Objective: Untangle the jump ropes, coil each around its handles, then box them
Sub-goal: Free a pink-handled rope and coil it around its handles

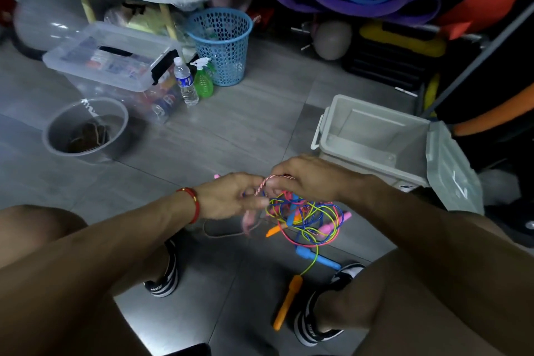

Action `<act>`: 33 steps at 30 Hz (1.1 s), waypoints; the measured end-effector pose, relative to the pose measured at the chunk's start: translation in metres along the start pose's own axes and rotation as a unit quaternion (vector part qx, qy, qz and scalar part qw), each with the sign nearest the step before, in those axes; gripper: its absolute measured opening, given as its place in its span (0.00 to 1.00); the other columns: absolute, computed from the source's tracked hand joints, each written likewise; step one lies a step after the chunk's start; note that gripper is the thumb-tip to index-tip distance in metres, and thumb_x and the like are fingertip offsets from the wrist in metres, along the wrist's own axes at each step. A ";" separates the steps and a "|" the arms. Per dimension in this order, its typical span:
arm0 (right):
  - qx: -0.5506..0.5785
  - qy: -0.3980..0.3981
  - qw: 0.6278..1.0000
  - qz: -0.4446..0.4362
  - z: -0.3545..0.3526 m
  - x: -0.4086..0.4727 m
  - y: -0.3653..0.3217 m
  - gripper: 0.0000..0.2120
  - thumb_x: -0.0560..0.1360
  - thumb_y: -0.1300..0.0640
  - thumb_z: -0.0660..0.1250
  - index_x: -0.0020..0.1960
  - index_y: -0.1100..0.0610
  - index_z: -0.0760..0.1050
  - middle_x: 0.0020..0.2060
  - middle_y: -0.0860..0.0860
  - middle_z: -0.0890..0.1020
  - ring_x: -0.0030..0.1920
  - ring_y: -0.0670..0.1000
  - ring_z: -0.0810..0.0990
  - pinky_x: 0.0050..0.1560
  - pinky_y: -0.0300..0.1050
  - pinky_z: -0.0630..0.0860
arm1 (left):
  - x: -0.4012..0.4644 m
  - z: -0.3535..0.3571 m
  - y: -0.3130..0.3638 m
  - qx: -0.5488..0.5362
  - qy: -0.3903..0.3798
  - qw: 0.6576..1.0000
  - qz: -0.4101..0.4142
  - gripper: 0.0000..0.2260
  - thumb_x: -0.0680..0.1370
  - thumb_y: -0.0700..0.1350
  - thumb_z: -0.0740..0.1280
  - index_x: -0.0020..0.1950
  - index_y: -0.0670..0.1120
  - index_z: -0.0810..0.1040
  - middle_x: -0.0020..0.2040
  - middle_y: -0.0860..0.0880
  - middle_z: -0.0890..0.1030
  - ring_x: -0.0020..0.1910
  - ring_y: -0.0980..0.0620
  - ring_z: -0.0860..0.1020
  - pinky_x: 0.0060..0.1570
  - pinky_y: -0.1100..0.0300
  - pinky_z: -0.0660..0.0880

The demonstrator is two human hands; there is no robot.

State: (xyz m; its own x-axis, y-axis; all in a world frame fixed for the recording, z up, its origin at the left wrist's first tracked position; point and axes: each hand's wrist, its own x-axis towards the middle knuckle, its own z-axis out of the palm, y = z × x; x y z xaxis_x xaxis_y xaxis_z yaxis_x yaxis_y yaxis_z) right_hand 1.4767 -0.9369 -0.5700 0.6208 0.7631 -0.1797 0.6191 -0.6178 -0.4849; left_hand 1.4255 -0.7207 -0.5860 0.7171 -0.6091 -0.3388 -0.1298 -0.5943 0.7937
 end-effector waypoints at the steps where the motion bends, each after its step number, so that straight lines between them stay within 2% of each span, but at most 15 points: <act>1: 0.015 -0.003 1.000 0.013 -0.002 -0.002 0.003 0.16 0.81 0.43 0.63 0.36 0.46 0.75 0.30 0.42 0.77 0.33 0.42 0.74 0.38 0.32 0.67 | 0.001 -0.007 -0.001 0.017 0.004 1.000 -0.005 0.11 0.82 0.53 0.64 0.55 0.47 0.81 0.32 0.53 0.82 0.34 0.59 0.79 0.42 0.62 0.74; 6: -0.057 -0.122 0.979 0.156 -0.010 -0.029 0.069 0.19 0.78 0.45 0.68 0.38 0.59 0.81 0.28 0.50 0.77 0.29 0.47 0.74 0.37 0.43 0.72 | -0.010 -0.064 -0.036 0.121 -0.013 0.990 -0.068 0.08 0.81 0.46 0.67 0.48 0.46 0.86 0.35 0.53 0.85 0.39 0.58 0.81 0.50 0.61 0.76; 8: -0.095 -0.180 0.945 0.256 -0.013 -0.052 0.108 0.19 0.77 0.48 0.71 0.31 0.56 0.78 0.24 0.49 0.77 0.27 0.47 0.76 0.38 0.43 0.77 | -0.015 -0.072 -0.064 0.224 -0.053 0.962 -0.144 0.12 0.78 0.53 0.68 0.49 0.46 0.86 0.40 0.50 0.86 0.46 0.53 0.82 0.56 0.54 0.76; 10: -0.139 -0.194 0.920 0.310 -0.017 -0.069 0.125 0.18 0.77 0.48 0.70 0.30 0.54 0.77 0.27 0.49 0.79 0.33 0.49 0.79 0.40 0.40 0.78 | -0.017 -0.073 -0.090 0.316 -0.113 0.914 -0.228 0.26 0.68 0.63 0.62 0.54 0.47 0.84 0.48 0.50 0.86 0.51 0.50 0.82 0.57 0.51 0.76; 12: -0.102 -0.151 0.938 0.294 -0.021 -0.074 0.120 0.19 0.80 0.47 0.65 0.33 0.51 0.78 0.31 0.48 0.82 0.33 0.45 0.80 0.37 0.34 0.73 | -0.019 -0.063 -0.099 0.366 -0.169 0.872 -0.280 0.31 0.66 0.67 0.63 0.62 0.50 0.81 0.60 0.50 0.83 0.59 0.50 0.80 0.62 0.54 0.75; 15: -0.034 -0.053 0.981 0.184 -0.025 -0.061 0.086 0.18 0.80 0.43 0.64 0.33 0.46 0.76 0.30 0.46 0.79 0.32 0.39 0.76 0.40 0.38 0.71 | -0.011 -0.035 -0.076 0.304 -0.102 0.912 -0.255 0.38 0.75 0.58 0.72 0.80 0.51 0.59 0.77 0.50 0.66 0.75 0.51 0.66 0.71 0.64 0.62; 17: -0.021 -0.020 0.993 0.118 -0.022 -0.048 0.052 0.16 0.80 0.43 0.65 0.35 0.45 0.74 0.29 0.44 0.76 0.33 0.39 0.74 0.40 0.38 0.70 | 0.000 -0.014 -0.044 0.177 -0.041 0.971 -0.154 0.43 0.74 0.58 0.73 0.81 0.56 0.51 0.76 0.54 0.67 0.74 0.56 0.67 0.70 0.66 0.60; 20: -0.042 0.022 0.998 0.049 -0.011 -0.033 0.009 0.13 0.81 0.42 0.62 0.44 0.48 0.78 0.30 0.42 0.74 0.32 0.42 0.71 0.36 0.36 0.64 | 0.010 0.002 0.004 -0.041 -0.038 0.998 -0.036 0.32 0.75 0.56 0.73 0.76 0.59 0.63 0.65 0.63 0.76 0.67 0.64 0.72 0.69 0.62 0.67; 22: -0.062 0.044 0.997 0.034 -0.010 -0.030 0.001 0.15 0.81 0.41 0.62 0.47 0.50 0.79 0.30 0.43 0.73 0.34 0.44 0.69 0.38 0.40 0.63 | 0.015 0.000 0.022 -0.082 -0.049 0.995 0.003 0.10 0.80 0.48 0.68 0.61 0.53 0.76 0.49 0.60 0.83 0.54 0.61 0.79 0.60 0.58 0.74; 23: -0.057 0.046 0.997 0.036 -0.010 -0.031 0.002 0.17 0.80 0.39 0.62 0.46 0.51 0.79 0.30 0.44 0.74 0.35 0.46 0.70 0.39 0.41 0.63 | 0.016 -0.006 0.026 -0.062 -0.055 0.996 0.013 0.04 0.82 0.46 0.65 0.53 0.49 0.79 0.41 0.57 0.83 0.47 0.57 0.80 0.56 0.54 0.75; 24: -0.044 0.038 0.997 0.046 -0.011 -0.032 0.008 0.19 0.79 0.37 0.63 0.44 0.53 0.79 0.31 0.45 0.74 0.36 0.47 0.72 0.39 0.42 0.64 | 0.016 -0.014 0.026 -0.023 -0.057 0.998 0.014 0.08 0.84 0.45 0.63 0.48 0.46 0.79 0.37 0.53 0.82 0.41 0.55 0.79 0.52 0.54 0.75; 26: -0.046 0.004 0.996 0.081 -0.014 -0.036 0.031 0.20 0.79 0.39 0.65 0.44 0.55 0.79 0.33 0.46 0.76 0.40 0.52 0.76 0.40 0.41 0.63 | 0.013 -0.036 0.010 0.070 -0.059 0.996 -0.014 0.13 0.83 0.45 0.63 0.41 0.47 0.79 0.35 0.50 0.82 0.37 0.55 0.78 0.47 0.58 0.74; 28: -0.126 -0.043 0.981 0.144 -0.017 -0.045 0.060 0.18 0.79 0.40 0.65 0.49 0.55 0.79 0.44 0.53 0.80 0.53 0.56 0.78 0.45 0.42 0.65 | 0.010 -0.055 -0.018 0.199 -0.071 0.974 -0.086 0.11 0.78 0.44 0.64 0.37 0.48 0.81 0.37 0.51 0.83 0.40 0.56 0.79 0.49 0.59 0.75; 31: -0.248 -0.103 0.933 0.238 -0.020 -0.064 0.093 0.17 0.80 0.41 0.61 0.61 0.50 0.77 0.59 0.52 0.80 0.66 0.56 0.74 0.61 0.47 0.70 | 0.017 -0.073 -0.083 0.324 -0.194 0.878 -0.294 0.05 0.72 0.42 0.69 0.41 0.47 0.86 0.50 0.47 0.86 0.52 0.50 0.81 0.57 0.56 0.77; 33: -0.205 -0.082 0.941 0.256 -0.020 -0.066 0.103 0.14 0.81 0.44 0.61 0.57 0.51 0.80 0.56 0.53 0.82 0.62 0.57 0.77 0.60 0.48 0.73 | 0.025 -0.069 -0.138 0.355 -0.195 0.847 -0.344 0.10 0.68 0.48 0.71 0.47 0.47 0.84 0.54 0.47 0.85 0.53 0.50 0.82 0.57 0.56 0.78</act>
State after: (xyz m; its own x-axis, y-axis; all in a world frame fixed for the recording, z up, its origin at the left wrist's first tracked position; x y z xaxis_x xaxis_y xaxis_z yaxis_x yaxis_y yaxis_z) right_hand 1.5088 -1.0542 -0.5910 0.8265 0.3437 -0.4458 0.4131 -0.9083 0.0656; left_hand 1.5083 -0.6179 -0.6696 0.5273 -0.0349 -0.8489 -0.2515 -0.9608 -0.1168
